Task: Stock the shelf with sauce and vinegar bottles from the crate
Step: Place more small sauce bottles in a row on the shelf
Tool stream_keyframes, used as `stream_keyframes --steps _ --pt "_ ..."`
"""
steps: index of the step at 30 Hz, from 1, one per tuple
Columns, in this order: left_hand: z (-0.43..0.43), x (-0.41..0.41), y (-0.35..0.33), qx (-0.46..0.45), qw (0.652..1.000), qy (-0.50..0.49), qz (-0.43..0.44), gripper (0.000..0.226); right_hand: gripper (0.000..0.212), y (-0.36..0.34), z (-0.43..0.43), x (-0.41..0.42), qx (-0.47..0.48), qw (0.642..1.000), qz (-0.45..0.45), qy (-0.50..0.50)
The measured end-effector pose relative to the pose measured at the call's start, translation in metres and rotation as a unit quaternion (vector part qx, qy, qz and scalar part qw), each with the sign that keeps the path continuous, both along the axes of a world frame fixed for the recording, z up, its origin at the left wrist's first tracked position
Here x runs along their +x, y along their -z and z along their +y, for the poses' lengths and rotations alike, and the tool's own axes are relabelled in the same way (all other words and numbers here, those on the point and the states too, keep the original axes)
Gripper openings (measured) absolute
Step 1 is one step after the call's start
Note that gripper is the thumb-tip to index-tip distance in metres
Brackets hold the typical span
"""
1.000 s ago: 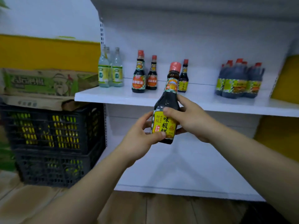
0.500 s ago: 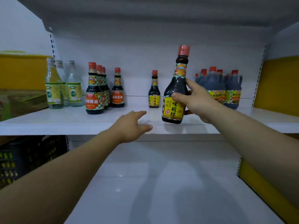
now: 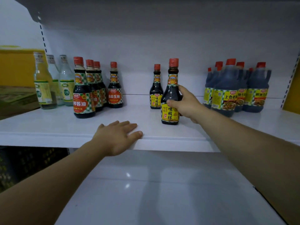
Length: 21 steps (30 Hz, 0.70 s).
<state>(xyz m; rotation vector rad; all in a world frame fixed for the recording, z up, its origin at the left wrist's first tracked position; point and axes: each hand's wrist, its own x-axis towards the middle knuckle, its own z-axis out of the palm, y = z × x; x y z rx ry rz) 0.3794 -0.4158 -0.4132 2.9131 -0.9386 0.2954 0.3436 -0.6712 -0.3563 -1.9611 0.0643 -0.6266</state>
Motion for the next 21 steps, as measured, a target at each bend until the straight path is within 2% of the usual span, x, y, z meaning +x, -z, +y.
stream_keyframes --steps 3,6,11,16,21 --pt "-0.001 -0.002 -0.003 0.005 1.000 -0.003 0.019 0.096 0.053 0.001 -0.010 0.022 -0.004 1.000 0.009 -0.004" --pt "-0.002 -0.004 -0.006 0.009 0.999 0.000 0.032 0.098 0.056 0.000 -0.021 0.040 -0.008 1.000 0.014 0.000" --pt "-0.002 0.002 -0.020 0.023 0.997 0.030 0.063 0.096 0.052 0.001 -0.035 0.065 -0.018 0.998 0.044 0.043" --pt "-0.001 0.005 -0.013 -0.011 0.998 0.045 0.033 0.083 0.046 -0.001 -0.048 0.086 -0.084 0.992 0.051 0.080" --pt "-0.001 0.009 -0.008 -0.003 0.999 0.035 0.036 0.079 0.059 -0.001 -0.054 0.109 -0.102 0.982 0.076 0.139"
